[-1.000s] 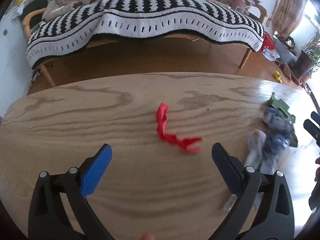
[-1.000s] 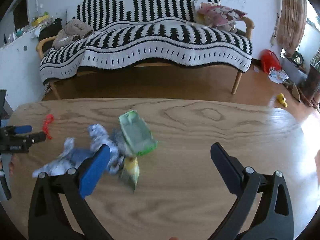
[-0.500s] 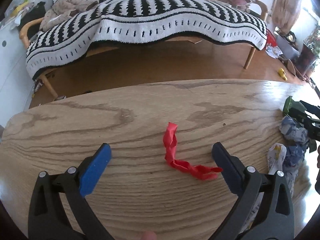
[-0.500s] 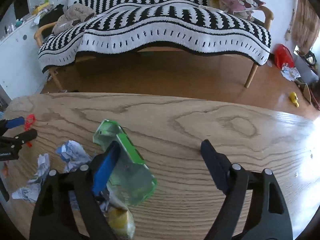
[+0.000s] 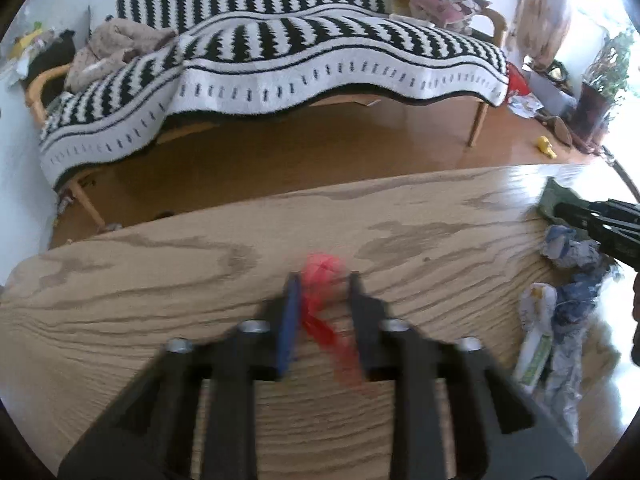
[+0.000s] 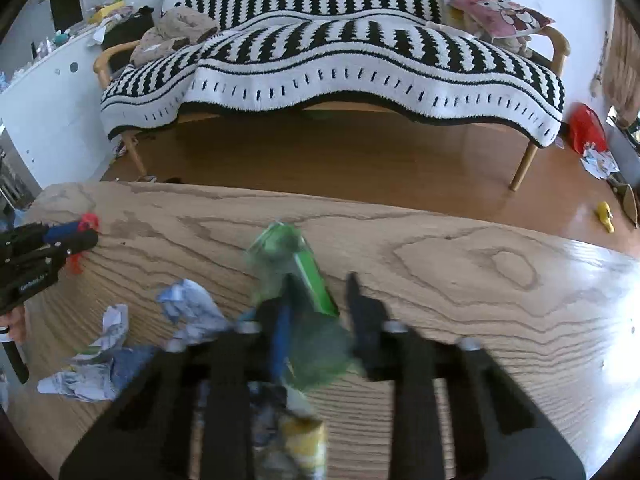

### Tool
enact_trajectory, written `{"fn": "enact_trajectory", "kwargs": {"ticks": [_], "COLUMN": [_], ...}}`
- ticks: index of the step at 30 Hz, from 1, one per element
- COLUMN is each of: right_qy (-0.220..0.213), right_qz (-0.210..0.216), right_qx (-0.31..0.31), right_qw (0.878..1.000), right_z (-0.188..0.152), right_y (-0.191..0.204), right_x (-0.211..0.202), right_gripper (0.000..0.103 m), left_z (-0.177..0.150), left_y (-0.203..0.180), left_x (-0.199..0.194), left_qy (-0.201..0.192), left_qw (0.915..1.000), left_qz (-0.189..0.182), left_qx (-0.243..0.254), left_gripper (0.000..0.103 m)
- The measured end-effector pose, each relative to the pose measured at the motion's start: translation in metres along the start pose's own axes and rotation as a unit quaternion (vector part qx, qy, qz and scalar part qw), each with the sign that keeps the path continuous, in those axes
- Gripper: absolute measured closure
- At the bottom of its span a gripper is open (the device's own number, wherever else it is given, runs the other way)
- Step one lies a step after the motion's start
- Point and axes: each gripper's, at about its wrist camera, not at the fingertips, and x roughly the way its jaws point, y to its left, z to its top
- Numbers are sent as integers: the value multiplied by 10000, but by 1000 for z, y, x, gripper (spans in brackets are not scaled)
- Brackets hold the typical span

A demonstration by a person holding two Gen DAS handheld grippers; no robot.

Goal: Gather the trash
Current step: 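Grasp the red ribbon with the left tool while the right tool grasps the green plastic box, then carry the red ribbon and green box over the black bin and release both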

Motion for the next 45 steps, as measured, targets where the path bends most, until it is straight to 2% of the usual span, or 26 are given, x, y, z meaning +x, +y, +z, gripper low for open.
{"fn": "enact_trajectory", "kwargs": {"ticks": [7,16,19,25,29,34,37,42,45], "right_qy": [-238,-573,-571,-696,-853,-1075,-1212,-1272,-1264], "right_qz": [94,326,555,506,396,191,20,-272,-422], "right_qx": [359,607,706,732,790,963,1075,1561,1874], "right_qw": [9990,9960,9943,9936,9924,9893,9868,9791,9732], "right_z": [-5,-2,-14,-38,-59,-99,-133,-227,-282], "right_y": [-6,-3,7,21,21,18,15,0,-17], "right_x": [-11,-58,-81,-140,-197,-269,-315,-386,-419], "right_gripper": [88,88,88,88,88,88,88,88,88], "left_z": [-8,-8,-13,-27,-37,-61,-87,-144,-183], "left_y": [3,0,-5,-25,-41,-77,-115,-191,-245], "left_x": [-6,-43,-68,-130,-174,-224,-255,-291,-304], "left_qy": [36,-106,-169,-344,-508,-646,-685,-534,-323], "left_qw": [9998,9994,9990,9988,9980,9952,9911,9789,9679], "left_qz": [-181,-258,-328,-334,-381,-735,-1115,-1869,-2291], "left_qx": [-115,-223,-253,-58,1,62,226,624,980], "left_gripper": [93,93,93,93,93,93,93,93,93]}}
